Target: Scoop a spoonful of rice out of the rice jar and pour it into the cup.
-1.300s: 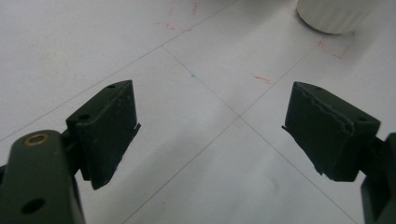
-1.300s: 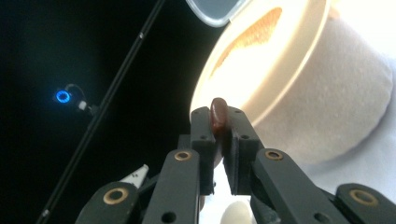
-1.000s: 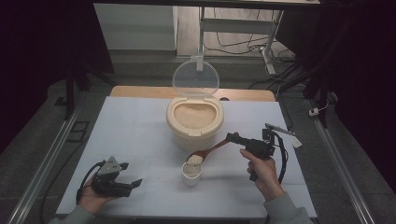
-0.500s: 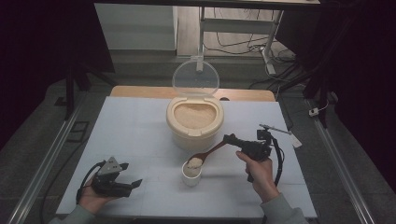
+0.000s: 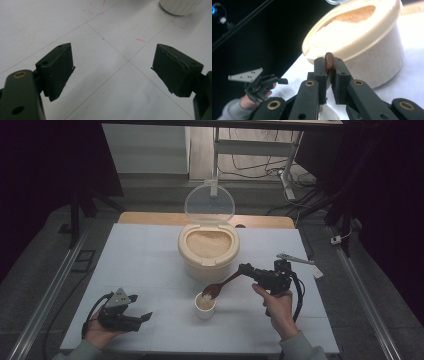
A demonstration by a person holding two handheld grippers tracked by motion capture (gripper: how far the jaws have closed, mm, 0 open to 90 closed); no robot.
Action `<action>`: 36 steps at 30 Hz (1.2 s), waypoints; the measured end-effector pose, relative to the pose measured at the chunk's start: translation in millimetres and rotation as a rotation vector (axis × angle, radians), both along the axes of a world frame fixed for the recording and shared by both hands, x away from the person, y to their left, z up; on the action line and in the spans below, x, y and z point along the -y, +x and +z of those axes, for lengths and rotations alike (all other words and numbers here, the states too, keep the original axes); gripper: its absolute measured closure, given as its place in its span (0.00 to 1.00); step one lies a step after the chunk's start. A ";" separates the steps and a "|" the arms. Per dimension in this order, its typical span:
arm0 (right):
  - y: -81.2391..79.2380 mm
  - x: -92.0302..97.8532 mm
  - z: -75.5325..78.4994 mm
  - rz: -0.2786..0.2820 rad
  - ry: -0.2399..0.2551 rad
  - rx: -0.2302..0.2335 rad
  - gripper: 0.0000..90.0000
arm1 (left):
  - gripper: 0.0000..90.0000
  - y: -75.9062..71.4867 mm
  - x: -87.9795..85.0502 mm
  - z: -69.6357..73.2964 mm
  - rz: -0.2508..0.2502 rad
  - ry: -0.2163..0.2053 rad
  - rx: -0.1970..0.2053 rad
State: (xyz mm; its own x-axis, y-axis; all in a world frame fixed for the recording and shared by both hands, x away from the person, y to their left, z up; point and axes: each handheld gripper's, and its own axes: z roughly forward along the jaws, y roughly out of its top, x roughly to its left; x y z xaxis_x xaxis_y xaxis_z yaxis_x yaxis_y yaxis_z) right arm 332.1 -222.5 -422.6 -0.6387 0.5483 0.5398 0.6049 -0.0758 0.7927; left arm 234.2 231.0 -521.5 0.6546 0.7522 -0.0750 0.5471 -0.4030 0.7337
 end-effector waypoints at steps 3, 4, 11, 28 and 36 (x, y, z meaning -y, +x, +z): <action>-6.0 -2.7 5.3 0.022 -0.023 0.065 0.92 | 0.19 0.0 0.2 0.1 -0.001 0.002 0.001; -7.7 -3.5 6.8 0.030 -0.028 0.081 0.92 | 0.19 0.0 0.3 0.1 -0.001 0.002 0.001; -10.5 -6.9 8.2 0.053 -0.035 0.117 0.92 | 0.19 -0.2 -0.1 0.1 0.000 0.002 0.001; -12.8 15.7 17.5 0.024 0.024 0.180 0.92 | 0.19 -0.2 0.0 0.4 0.003 -0.001 0.002; -15.3 26.5 25.0 0.012 0.009 0.215 0.92 | 0.19 0.2 -1.0 0.3 0.008 -0.001 0.003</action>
